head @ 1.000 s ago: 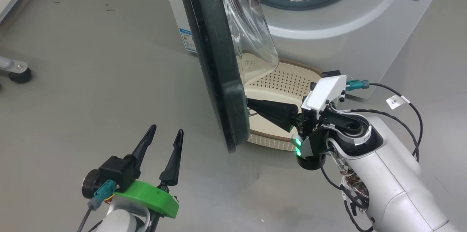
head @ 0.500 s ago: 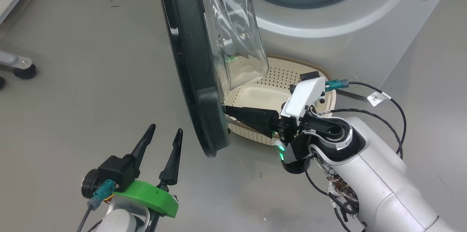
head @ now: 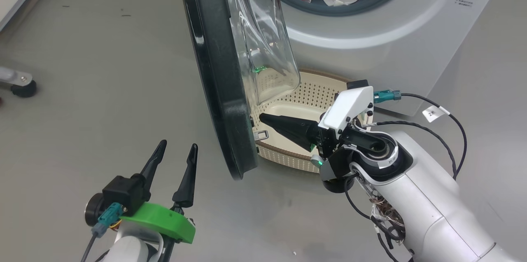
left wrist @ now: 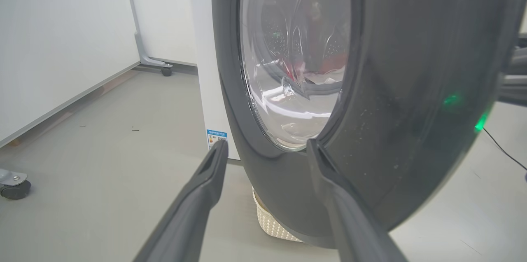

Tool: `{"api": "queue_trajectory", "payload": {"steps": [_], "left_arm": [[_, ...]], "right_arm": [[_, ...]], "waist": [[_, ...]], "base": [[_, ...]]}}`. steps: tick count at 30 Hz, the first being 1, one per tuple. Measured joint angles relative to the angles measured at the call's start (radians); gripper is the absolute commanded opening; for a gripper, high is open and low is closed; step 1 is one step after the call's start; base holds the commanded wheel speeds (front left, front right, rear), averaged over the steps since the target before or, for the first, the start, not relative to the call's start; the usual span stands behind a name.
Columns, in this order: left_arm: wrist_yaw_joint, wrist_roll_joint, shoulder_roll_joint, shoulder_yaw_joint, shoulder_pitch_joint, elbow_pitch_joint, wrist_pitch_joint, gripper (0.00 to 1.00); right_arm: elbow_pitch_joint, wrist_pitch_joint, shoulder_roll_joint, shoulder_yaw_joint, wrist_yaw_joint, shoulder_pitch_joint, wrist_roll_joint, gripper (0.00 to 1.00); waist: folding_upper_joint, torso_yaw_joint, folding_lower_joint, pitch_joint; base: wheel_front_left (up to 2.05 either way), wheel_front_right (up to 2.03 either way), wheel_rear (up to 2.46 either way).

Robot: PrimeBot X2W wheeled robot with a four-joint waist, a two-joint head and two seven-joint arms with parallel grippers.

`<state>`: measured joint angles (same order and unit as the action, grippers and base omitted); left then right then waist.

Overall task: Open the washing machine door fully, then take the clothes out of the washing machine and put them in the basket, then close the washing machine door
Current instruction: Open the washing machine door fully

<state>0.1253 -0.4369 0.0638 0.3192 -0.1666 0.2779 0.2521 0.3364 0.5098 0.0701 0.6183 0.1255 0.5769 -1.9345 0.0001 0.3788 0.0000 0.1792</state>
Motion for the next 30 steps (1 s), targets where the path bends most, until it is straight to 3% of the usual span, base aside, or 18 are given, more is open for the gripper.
{"api": "queue_trajectory", "payload": {"steps": [2, 7, 19, 24, 30], "left_arm": [[0.0, 0.0, 0.001, -0.007, 0.005, 0.001, 0.0, 1.0], [0.0, 0.0, 0.004, -0.03, 0.029, 0.002, 0.0, 1.0], [0.0, 0.008, 0.017, -0.069, 0.07, 0.001, 0.0, 1.0], [0.0, 0.016, 0.042, -0.112, 0.071, -0.003, 0.0, 1.0], [0.0, 0.026, 0.052, -0.134, 0.094, -0.008, 0.0, 1.0]], "right_arm": [[0.001, -0.015, 0.01, 0.002, -0.003, 0.0, 0.031, 0.0], [-0.002, -0.082, 0.074, 0.009, -0.053, -0.001, 0.14, 0.0], [-0.033, -0.34, 0.279, 0.11, -0.16, -0.027, 0.58, 0.0], [-0.042, -0.468, 0.313, 0.153, -0.161, -0.05, 0.748, 0.0], [-0.038, -0.606, 0.34, 0.179, -0.13, -0.103, 0.88, 0.0]], "waist": [[0.0, -0.007, 0.0, -0.011], [0.0, -0.032, 0.0, -0.037], [0.0, -0.113, 0.0, -0.093], [0.0, -0.147, 0.0, -0.113], [0.0, -0.188, 0.0, -0.135]], "base": [[0.0, 0.0, 0.0], [0.0, 0.0, 0.0], [0.0, 0.0, 0.0], [0.0, 0.0, 0.0], [0.0, 0.0, 0.0]]}}
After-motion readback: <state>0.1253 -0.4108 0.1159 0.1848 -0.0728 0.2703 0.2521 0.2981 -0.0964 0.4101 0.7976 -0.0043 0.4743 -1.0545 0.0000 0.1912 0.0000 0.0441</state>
